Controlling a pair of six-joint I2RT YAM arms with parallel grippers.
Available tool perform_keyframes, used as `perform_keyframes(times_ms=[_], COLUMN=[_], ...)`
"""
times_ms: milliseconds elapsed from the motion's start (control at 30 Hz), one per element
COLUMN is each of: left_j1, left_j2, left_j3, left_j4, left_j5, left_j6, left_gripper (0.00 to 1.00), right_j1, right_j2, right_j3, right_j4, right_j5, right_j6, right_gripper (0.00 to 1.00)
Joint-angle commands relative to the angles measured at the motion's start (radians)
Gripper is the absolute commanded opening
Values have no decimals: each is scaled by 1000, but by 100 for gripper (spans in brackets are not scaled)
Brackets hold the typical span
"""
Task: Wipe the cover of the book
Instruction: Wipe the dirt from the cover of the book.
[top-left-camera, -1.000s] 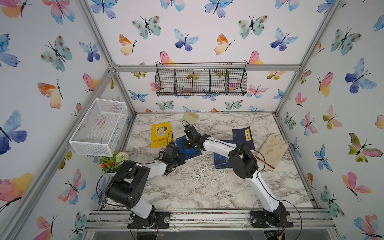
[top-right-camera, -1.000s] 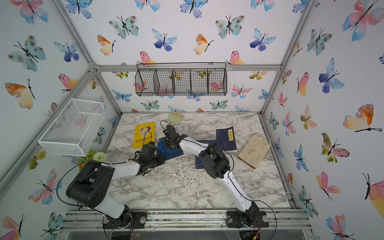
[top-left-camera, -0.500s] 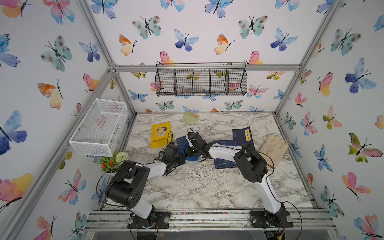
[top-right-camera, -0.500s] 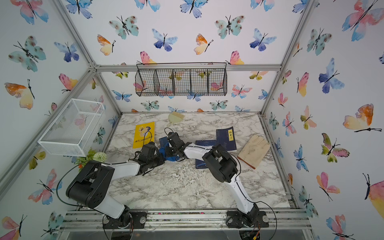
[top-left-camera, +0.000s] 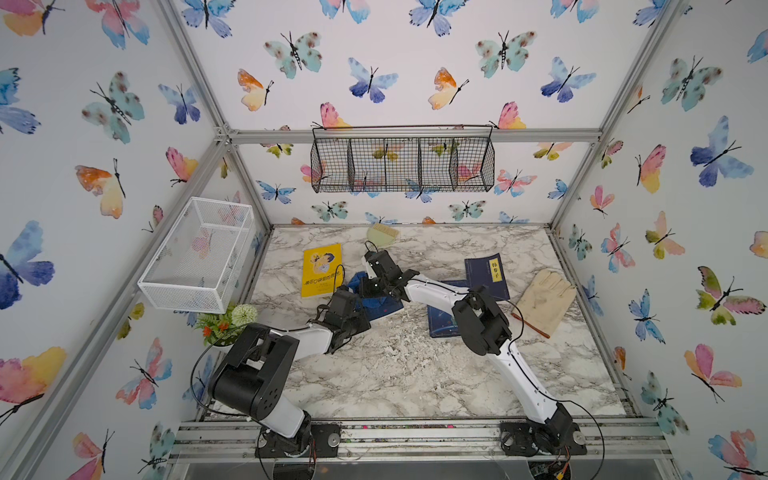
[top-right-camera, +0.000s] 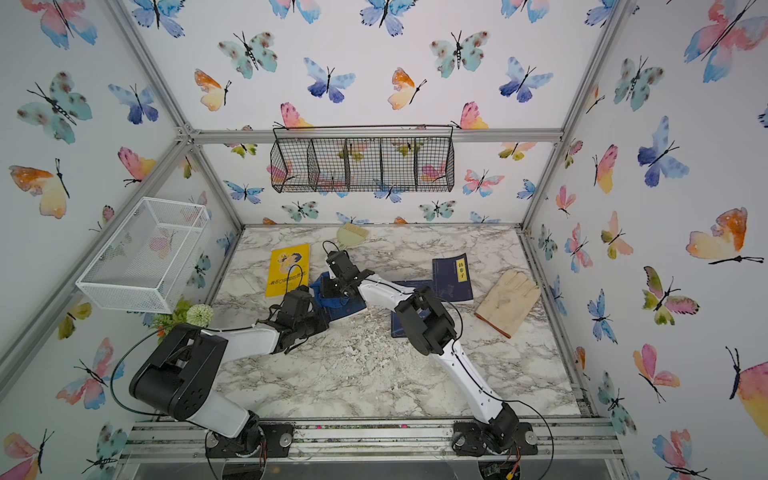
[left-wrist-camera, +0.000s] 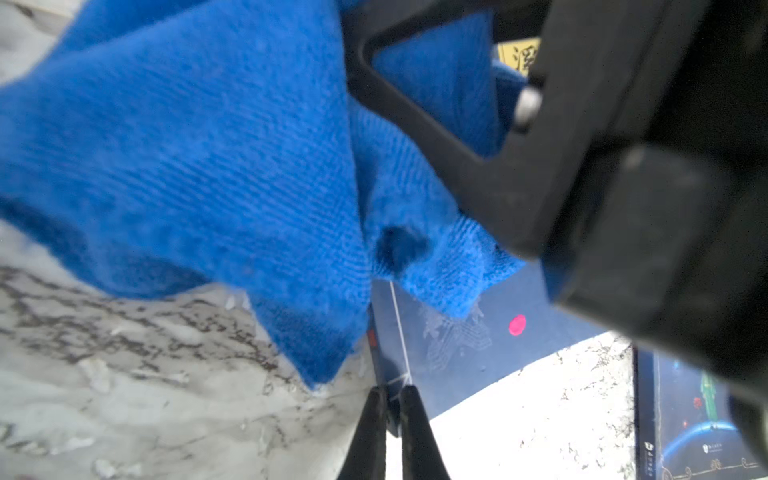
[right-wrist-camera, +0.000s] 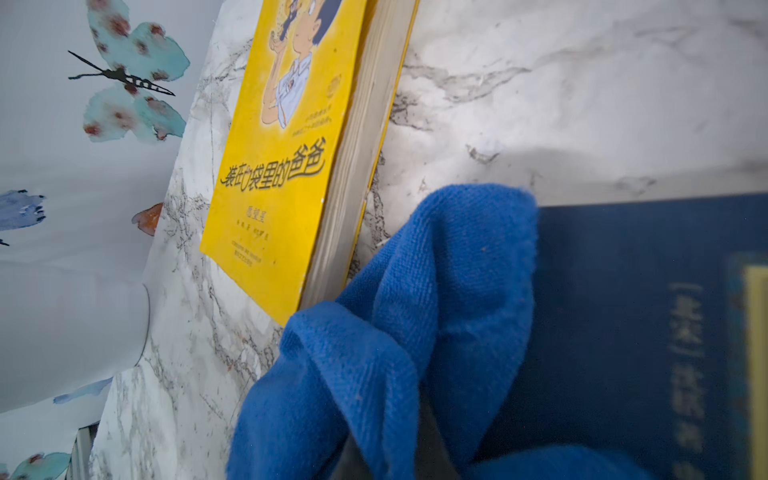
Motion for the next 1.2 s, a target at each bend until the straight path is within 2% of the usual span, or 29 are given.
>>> perform_keyframes(times_ms=[0, 100, 167, 267, 400, 567, 667, 733, 900, 1000, 1100, 1167], left_j1=[-10, -9, -9, -10, -10, -10, -12, -12, -11, -12, -13, -14], left_j2=[8, 14, 22, 38, 49, 42, 52, 56, 53, 48, 39, 36], left_j3=[-31, -23, -17, -8, -6, -24, -22, -18, -9, -3, 3, 2], left_j4=[-100, -98, -96, -94, -92, -90, -87, -88, -88, -98, -101, -103], left_j5=[-2, -5, -2, 2, 6, -2, 5, 6, 12, 6, 5, 8], left_j6=[4, 5, 7, 9, 8, 1, -1, -1, 4, 8, 9, 8], left_gripper=[11, 11, 11, 11, 10, 11, 10, 10, 10, 10, 10, 10], right_j1=[-6, 9, 17, 18, 5, -39, -59, -60, -58, -48, -47, -48], right_j2=[19, -102, -155, -167, -59, 154, 221, 195, -19, -124, -166, -132], right_j3=[-232, -462, -558, -565, -315, 94, 203, 152, -269, -447, -500, -421], right_j4=[-233, -139, -100, -105, -236, -396, -444, -429, -257, -185, -152, -190], right_j5=[23, 21, 23, 38, 132, 131, 123, 110, 84, 75, 92, 129], right_j6=[1, 11, 15, 0, -46, -51, -46, -51, -43, -31, -36, -52], right_gripper=[2, 2, 2, 2, 2, 3, 3, 3, 3, 3, 3, 3])
